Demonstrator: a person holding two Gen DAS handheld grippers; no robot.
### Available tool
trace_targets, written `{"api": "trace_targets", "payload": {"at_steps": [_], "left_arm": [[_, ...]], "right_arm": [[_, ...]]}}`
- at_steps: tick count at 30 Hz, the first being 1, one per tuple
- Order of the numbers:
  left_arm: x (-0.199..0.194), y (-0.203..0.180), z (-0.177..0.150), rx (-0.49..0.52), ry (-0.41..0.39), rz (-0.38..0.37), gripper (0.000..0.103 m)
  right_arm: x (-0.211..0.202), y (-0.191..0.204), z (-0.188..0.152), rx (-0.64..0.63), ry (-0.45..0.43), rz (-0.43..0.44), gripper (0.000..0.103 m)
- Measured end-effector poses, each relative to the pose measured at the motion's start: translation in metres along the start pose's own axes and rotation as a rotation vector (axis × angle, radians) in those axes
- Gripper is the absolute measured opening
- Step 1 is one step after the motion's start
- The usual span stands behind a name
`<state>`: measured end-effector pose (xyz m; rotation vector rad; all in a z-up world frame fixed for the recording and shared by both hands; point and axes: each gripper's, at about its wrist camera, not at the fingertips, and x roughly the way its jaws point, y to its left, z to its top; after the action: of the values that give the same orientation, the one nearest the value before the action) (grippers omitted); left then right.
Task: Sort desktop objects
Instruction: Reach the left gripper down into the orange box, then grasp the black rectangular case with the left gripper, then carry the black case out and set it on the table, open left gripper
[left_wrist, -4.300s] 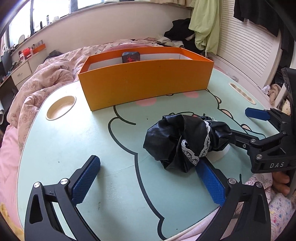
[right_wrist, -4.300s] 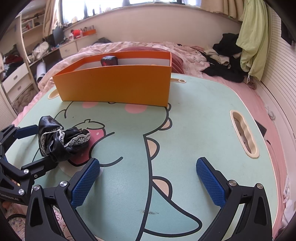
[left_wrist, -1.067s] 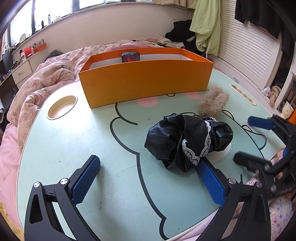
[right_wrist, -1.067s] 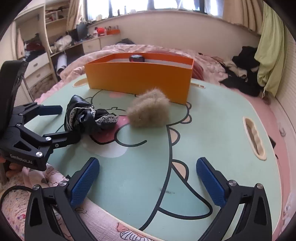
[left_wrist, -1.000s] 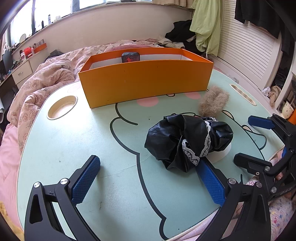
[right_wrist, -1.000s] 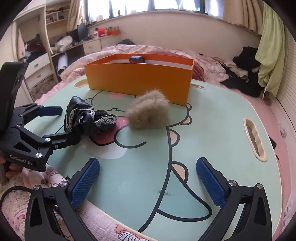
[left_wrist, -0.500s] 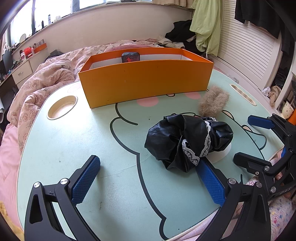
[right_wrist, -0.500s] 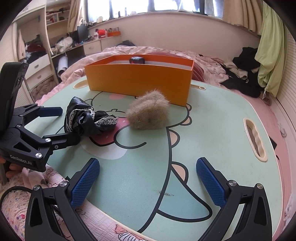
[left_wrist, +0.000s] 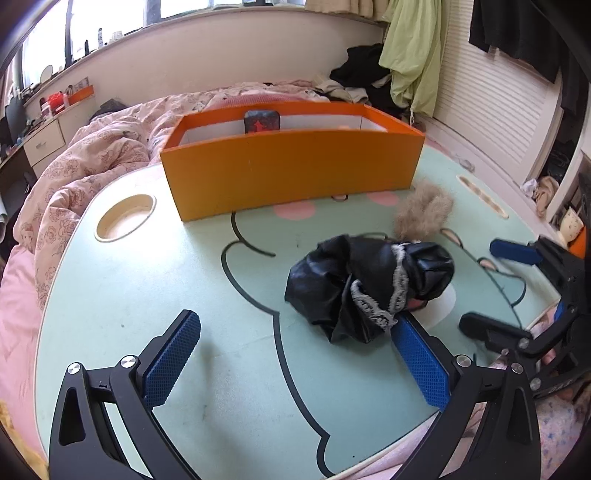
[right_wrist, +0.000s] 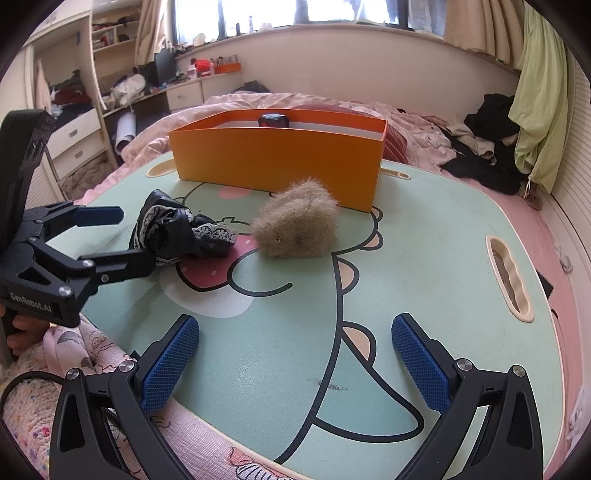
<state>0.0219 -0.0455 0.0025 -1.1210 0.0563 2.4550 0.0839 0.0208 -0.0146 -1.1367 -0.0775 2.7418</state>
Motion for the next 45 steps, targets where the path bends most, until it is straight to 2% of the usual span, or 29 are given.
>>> {"api": "trace_targets", "payload": {"at_steps": [6,8,13,17,20,26,27,29,32,34,35,39,45], "left_arm": [[-0.028,0.007,0.032,-0.077,-0.076,-0.153,0.103],[-0.037,0.008,0.047,-0.07,-0.108,-0.14,0.103],[-0.044,0.018,0.087,-0.05,-0.155,-0.041,0.103],[-0.021,0.034,0.125,-0.062,-0.108,0.005,0.103],[0.009,0.041,0.154,-0.078,-0.039,0.093,0.103],[0.081,0.031,0.193,-0.017,0.093,0.138,0.103],[0.091,0.029,0.196,-0.01,0.114,0.148,0.101],[0.111,0.029,0.198,-0.011,0.168,0.166,0.091],[0.133,0.033,0.195,-0.034,0.256,0.168,0.071],[0.139,0.035,0.191,-0.052,0.273,0.148,0.044],[0.14,0.036,0.19,-0.06,0.271,0.126,0.041],[0.122,0.04,0.187,-0.073,0.201,0.106,0.04],[0.041,0.037,0.186,-0.082,0.019,-0.039,0.04]], "right_arm": [[0.0,0.0,0.0,0.0,-0.001,0.001,0.103],[0.0,0.0,0.0,-0.001,-0.002,0.002,0.103],[0.0,0.0,0.0,-0.001,-0.003,0.003,0.103],[0.0,0.0,0.0,-0.002,-0.003,0.004,0.103],[-0.001,0.0,0.001,-0.002,-0.003,0.004,0.103],[-0.001,0.0,0.0,-0.003,-0.007,0.006,0.103],[0.0,0.001,0.0,-0.003,-0.008,0.005,0.103],[0.0,0.0,0.0,-0.004,-0.008,0.006,0.103],[0.002,0.0,-0.001,-0.003,-0.01,0.007,0.103],[0.004,0.0,-0.001,-0.003,-0.01,0.008,0.103],[0.003,0.0,-0.001,-0.004,-0.01,0.008,0.103],[0.003,0.0,-0.001,-0.004,-0.011,0.01,0.103],[0.001,0.001,-0.001,-0.004,-0.011,0.01,0.103]]}}
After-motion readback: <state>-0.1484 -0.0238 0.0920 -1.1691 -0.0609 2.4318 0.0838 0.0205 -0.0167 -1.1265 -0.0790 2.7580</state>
